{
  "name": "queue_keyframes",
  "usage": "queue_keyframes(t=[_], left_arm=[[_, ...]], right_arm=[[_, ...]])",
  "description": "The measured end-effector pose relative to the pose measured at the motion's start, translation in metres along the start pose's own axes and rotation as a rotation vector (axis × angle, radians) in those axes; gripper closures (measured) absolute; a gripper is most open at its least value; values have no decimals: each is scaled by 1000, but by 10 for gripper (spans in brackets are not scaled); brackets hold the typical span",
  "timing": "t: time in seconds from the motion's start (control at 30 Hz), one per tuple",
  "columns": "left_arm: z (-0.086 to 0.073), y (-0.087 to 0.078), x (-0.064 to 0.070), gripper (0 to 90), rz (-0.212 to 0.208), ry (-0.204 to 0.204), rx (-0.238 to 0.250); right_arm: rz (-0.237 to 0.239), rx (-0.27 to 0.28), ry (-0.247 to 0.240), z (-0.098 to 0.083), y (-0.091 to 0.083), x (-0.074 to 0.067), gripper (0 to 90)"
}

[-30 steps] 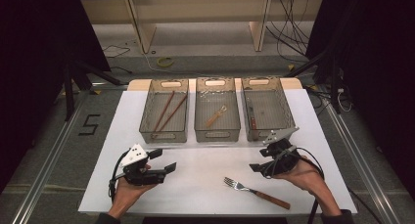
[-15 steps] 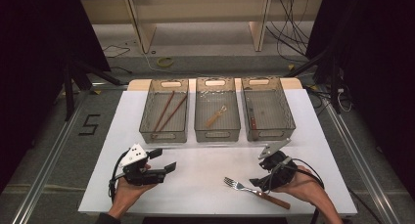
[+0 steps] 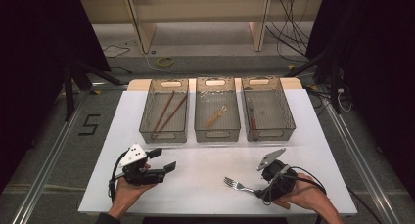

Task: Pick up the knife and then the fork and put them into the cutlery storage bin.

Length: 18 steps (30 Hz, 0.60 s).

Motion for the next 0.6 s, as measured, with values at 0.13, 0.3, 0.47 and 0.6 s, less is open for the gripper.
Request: queue_keyframes(t=[0.13,0.3,0.47,0.6], left_arm=[[0,0,0,222,-1,0,-1],[0,0,0,222,-1,0,-1],[0,0,0,222,-1,3,-4],[0,0,0,222,0,2,-3]], right_arm=[[-1,-28,-18,-4,2,-2,366],[-11,-72,-36,-10,7,-3,445],[-15,-104,-57,-14,9,-5,537],[-16,-123,-63,-17,11,-6,593]])
Point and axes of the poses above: each handheld gripper's, and its own axes: y roughly forward along the jaws, z roughly out of its top, x roughly to its right, the point moved 7 cm from there along y, roughly forward along the jaws, and after that the axes turned 4 degrees about -z, right-handed, at the moved point
